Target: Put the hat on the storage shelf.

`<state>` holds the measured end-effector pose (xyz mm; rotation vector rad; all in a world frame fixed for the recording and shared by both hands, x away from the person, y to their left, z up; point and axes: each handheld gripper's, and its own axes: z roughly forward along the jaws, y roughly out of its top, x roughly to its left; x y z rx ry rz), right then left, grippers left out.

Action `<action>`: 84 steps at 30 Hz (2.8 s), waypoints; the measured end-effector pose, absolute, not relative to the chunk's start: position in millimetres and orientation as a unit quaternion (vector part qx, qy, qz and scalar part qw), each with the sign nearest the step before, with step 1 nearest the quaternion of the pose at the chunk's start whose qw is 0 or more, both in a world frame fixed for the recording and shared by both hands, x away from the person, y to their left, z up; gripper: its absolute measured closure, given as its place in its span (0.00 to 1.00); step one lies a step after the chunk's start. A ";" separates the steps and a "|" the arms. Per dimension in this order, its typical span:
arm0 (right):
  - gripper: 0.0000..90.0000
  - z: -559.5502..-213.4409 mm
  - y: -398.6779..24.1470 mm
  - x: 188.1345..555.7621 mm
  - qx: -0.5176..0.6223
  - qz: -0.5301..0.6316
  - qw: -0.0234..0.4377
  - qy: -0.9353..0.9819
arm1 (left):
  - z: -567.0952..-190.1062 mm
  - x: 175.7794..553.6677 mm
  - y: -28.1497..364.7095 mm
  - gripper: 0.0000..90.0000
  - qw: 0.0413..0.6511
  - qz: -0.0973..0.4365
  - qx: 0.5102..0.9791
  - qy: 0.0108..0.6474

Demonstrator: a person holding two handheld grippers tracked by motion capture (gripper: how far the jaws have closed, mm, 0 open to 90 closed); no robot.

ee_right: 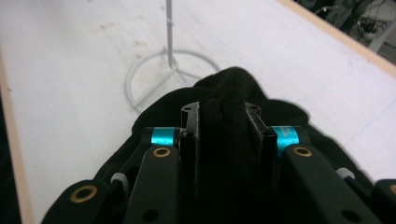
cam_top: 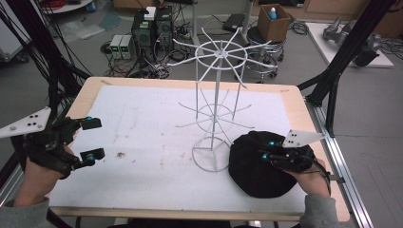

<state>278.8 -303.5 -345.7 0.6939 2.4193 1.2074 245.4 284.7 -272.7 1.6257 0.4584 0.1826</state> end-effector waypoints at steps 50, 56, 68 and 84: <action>0.81 -160.3 -352.1 231.5 0.192 0.484 0.250 0.816 | -271.1 244.7 289.7 0.03 0.664 0.082 0.714 0.204; 0.81 -139.4 -366.1 228.8 0.192 0.528 0.251 0.788 | -271.6 245.6 290.0 0.03 0.665 0.081 0.714 0.205; 0.81 -101.8 -371.3 228.1 0.191 0.528 0.265 0.784 | -271.4 246.6 292.6 0.03 0.668 0.079 0.711 0.206; 0.81 -59.8 -384.1 225.2 0.201 0.529 0.295 0.770 | -274.2 251.0 303.0 0.03 0.669 0.077 0.707 0.217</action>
